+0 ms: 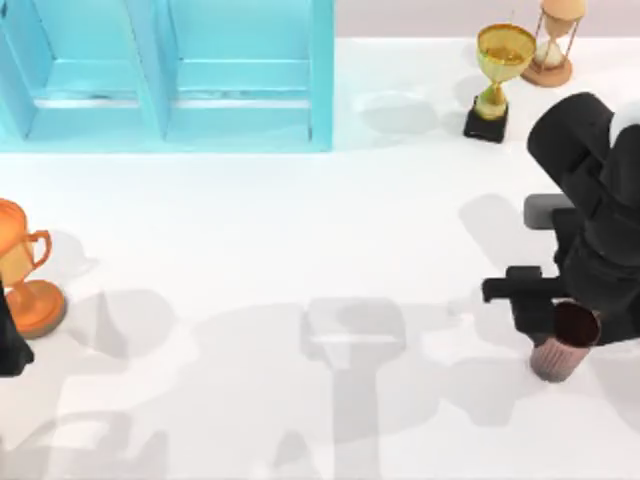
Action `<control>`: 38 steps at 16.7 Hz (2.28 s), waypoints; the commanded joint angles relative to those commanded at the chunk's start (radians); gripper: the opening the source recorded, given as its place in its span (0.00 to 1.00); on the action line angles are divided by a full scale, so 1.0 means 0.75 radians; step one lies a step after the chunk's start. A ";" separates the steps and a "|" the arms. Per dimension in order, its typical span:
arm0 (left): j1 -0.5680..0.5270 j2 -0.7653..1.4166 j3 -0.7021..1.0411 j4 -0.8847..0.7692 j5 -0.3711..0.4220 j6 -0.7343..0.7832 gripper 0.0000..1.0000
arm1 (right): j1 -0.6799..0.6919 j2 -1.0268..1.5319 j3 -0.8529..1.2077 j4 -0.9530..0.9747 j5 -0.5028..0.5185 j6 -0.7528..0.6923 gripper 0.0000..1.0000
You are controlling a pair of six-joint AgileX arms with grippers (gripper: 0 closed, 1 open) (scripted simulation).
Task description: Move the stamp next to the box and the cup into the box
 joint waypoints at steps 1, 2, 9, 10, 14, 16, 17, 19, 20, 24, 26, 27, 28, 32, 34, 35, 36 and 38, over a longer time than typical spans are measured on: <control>0.000 0.000 0.000 0.000 0.000 0.000 1.00 | -0.048 -0.030 0.025 -0.059 0.000 -0.051 0.00; 0.000 0.000 0.000 0.000 0.000 0.000 1.00 | -0.100 -0.064 0.053 -0.131 0.000 -0.105 0.00; 0.000 0.000 0.000 0.000 0.000 0.000 1.00 | -0.360 -0.240 0.178 -0.425 0.001 -0.362 0.00; 0.000 0.000 0.000 0.000 0.000 0.000 1.00 | -0.360 -0.240 0.178 -0.425 0.001 -0.362 0.00; 0.000 0.000 0.000 0.000 0.000 0.000 1.00 | -0.374 -0.237 0.179 -0.422 0.001 -0.378 0.00; 0.000 0.000 0.000 0.000 0.000 0.000 1.00 | -0.446 -0.244 0.186 -0.424 0.002 -0.452 0.00; 0.000 0.000 0.000 0.000 0.000 0.000 1.00 | -0.502 -0.249 0.186 -0.423 0.002 -0.509 0.00; 0.000 0.000 0.000 0.000 0.000 0.000 1.00 | -0.649 -0.259 0.176 -0.415 0.003 -0.660 0.00; 0.000 0.000 0.000 0.000 0.000 0.000 1.00 | -0.738 -0.264 0.166 -0.409 0.004 -0.749 0.00; 0.000 0.000 0.000 0.000 0.000 0.000 1.00 | -1.110 -0.287 0.109 -0.376 0.007 -1.118 0.00; 0.000 0.000 0.000 0.000 0.000 0.000 1.00 | -1.242 -0.303 0.082 -0.357 0.008 -1.248 0.00; 0.000 0.000 0.000 0.000 0.000 0.000 1.00 | -1.288 -0.312 0.070 -0.349 0.009 -1.293 0.00; 0.000 0.000 0.000 0.000 0.000 0.000 1.00 | -1.318 -0.320 0.062 -0.342 0.009 -1.323 0.00; 0.000 0.000 0.000 0.000 0.000 0.000 1.00 | -1.338 -0.326 0.056 -0.336 0.009 -1.342 0.00; 0.000 0.000 0.000 0.000 0.000 0.000 1.00 | -1.332 -0.320 0.057 -0.336 0.008 -1.339 0.00; 0.000 0.000 0.000 0.000 0.000 0.000 1.00 | -1.334 -0.317 0.045 -0.321 0.006 -1.341 0.00; 0.000 0.000 0.000 0.000 0.000 0.000 1.00 | -1.335 -0.313 0.025 -0.297 0.004 -1.344 0.00; 0.000 0.000 0.000 0.000 0.000 0.000 1.00 | -1.338 -0.299 -0.031 -0.227 0.005 -1.347 0.00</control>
